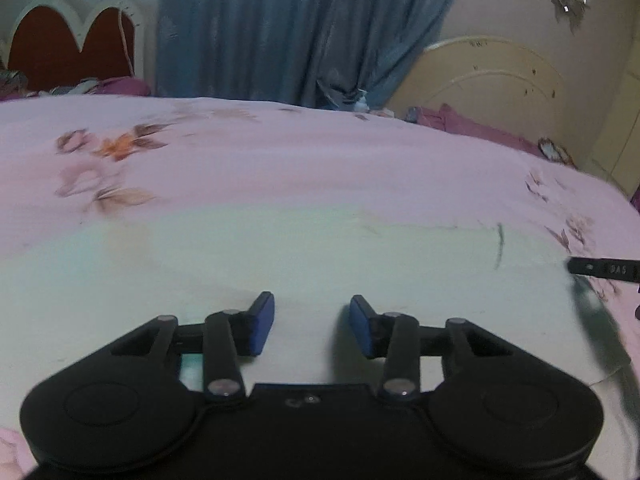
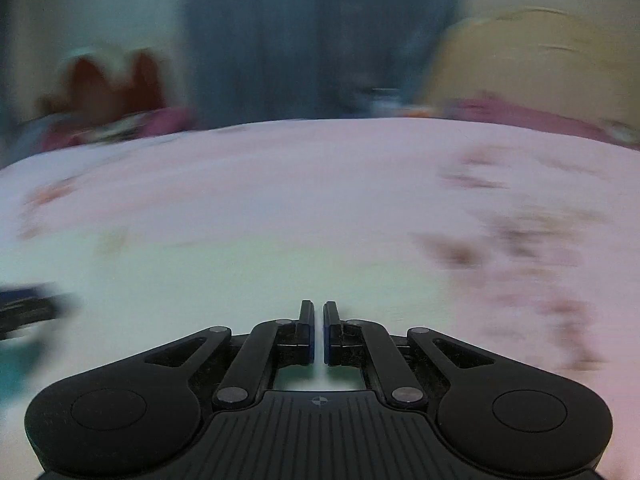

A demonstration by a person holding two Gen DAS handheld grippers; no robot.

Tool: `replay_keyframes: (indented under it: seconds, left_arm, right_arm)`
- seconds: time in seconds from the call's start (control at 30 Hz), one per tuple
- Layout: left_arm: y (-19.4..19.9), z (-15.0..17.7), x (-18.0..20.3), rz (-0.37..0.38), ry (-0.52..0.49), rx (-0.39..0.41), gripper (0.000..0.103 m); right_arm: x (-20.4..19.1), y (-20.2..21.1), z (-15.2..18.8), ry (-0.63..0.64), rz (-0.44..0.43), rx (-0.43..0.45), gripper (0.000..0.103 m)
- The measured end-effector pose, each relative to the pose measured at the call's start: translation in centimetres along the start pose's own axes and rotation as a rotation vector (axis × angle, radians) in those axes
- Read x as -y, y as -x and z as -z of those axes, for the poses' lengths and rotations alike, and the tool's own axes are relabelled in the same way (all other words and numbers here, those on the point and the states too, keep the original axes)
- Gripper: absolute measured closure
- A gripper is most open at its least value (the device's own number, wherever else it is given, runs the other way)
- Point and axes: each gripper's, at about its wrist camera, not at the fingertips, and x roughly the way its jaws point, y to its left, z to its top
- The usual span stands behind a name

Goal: Fold small clothes

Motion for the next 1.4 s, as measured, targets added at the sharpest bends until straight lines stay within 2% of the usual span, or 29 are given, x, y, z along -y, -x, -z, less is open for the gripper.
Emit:
replay_keyframes:
  seconds: [0.07,0.13,0.17,0.23,0.33,0.4,0.47,0.5,0.6,0.67,0.7,0.77,0.8,0.83,0.9,0.93,0.97,1.0,1.03,1.07,1.23,1.27,1.3,1.33,1.37,1.4]
  left_arm:
    - [0.2,0.1,0.0,-0.004,-0.014,0.003,0.064]
    - [0.0,-0.1,0.7,-0.024,-0.037,0.006,0.062]
    - [-0.1,-0.1,1.1,-0.03,-0.046,0.006,0.058]
    - [0.2,-0.5,1.7,-0.04,-0.054,0.009,0.059]
    - [2.1,-0.6,2.8,0.0,-0.068,0.06,0.058]
    - [2.3,0.0,3.8,0.037,-0.084,0.049,0.058]
    - [1.5,1.0,4.7,0.042,-0.116,-0.004,0.058]
    - [0.8,1.4,4.7,0.038,-0.115,-0.043,0.058]
    - [1.8,1.7,4.7,0.041,-0.104,-0.026,0.058]
    - [3.0,2.1,4.7,0.06,-0.094,0.008,0.058]
    - [3.2,2.5,4.7,0.055,-0.102,-0.001,0.057]
    - [2.7,3.4,4.6,0.048,-0.102,-0.038,0.057]
    - [2.8,3.6,4.3,0.049,-0.099,-0.027,0.057]
    - [3.1,3.6,4.3,0.043,-0.095,-0.029,0.057]
    - [4.1,3.3,4.3,0.039,-0.086,-0.005,0.057]
    - [4.4,3.4,4.2,0.036,-0.083,0.016,0.057]
    - [4.2,3.5,4.1,0.023,-0.085,0.005,0.056]
    - [3.6,3.7,3.9,0.006,-0.083,-0.027,0.056]
    - [3.4,3.8,3.4,0.01,-0.072,-0.028,0.056]
    - [3.5,3.8,3.2,0.02,-0.062,-0.023,0.056]
    - [4.4,3.9,2.1,-0.006,-0.036,-0.037,0.055]
    - [4.4,4.1,1.7,-0.006,-0.026,-0.043,0.054]
    - [4.7,4.2,1.2,-0.01,-0.014,-0.047,0.052]
    - [5.2,4.2,0.7,-0.016,-0.006,-0.04,0.049]
    - [5.8,4.2,0.4,-0.025,-0.003,-0.026,0.04]
    - [6.6,4.4,-0.2,-0.04,0.004,-0.005,0.028]
  right_arm:
    - [2.6,-0.8,-0.2,-0.065,0.029,-0.018,0.102]
    - [3.4,-0.9,-0.2,-0.071,0.007,-0.024,0.102]
    - [3.5,-0.8,-0.2,-0.062,0.004,-0.023,0.102]
    - [3.0,0.0,-0.3,-0.047,0.004,-0.012,0.102]
    - [1.4,2.7,0.1,-0.006,-0.031,0.031,0.102]
    - [0.3,3.7,1.0,0.004,-0.056,0.004,0.102]
    - [-0.7,3.2,2.2,0.018,-0.054,-0.074,0.102]
    - [-0.9,3.0,3.1,0.027,-0.05,-0.086,0.102]
    - [-1.0,4.3,3.4,0.014,-0.025,-0.066,0.102]
    - [-1.2,6.5,3.8,-0.004,-0.049,-0.024,0.102]
    - [-1.4,7.1,4.3,0.0,-0.055,-0.024,0.102]
    - [-1.6,7.1,5.5,0.002,-0.053,-0.073,0.102]
    - [-1.5,6.7,6.3,0.0,-0.043,-0.106,0.102]
    - [-1.4,6.9,6.6,0.003,-0.04,-0.083,0.102]
    - [-1.4,7.8,6.2,-0.01,-0.03,-0.08,0.102]
    - [-1.6,8.7,6.1,-0.014,-0.033,-0.051,0.102]
    - [-2.1,9.5,6.3,-0.009,-0.034,-0.033,0.102]
    - [-2.3,9.2,6.5,0.009,-0.029,-0.046,0.102]
    - [-2.5,8.6,6.9,0.021,-0.02,-0.088,0.102]
    - [-2.5,8.1,7.3,0.018,-0.02,-0.093,0.102]
    - [-2.6,9.3,6.7,-0.017,-0.01,-0.056,0.102]
    - [-2.7,9.5,6.9,-0.02,-0.003,-0.051,0.097]
    - [-2.8,9.4,7.1,-0.025,0.005,-0.06,0.082]
    - [-2.7,9.6,7.2,-0.024,0.023,-0.062,0.028]
    - [-2.9,10.1,7.4,-0.014,0.028,-0.028,0.014]
    - [-3.2,10.7,7.3,0.0,0.017,-0.006,0.015]
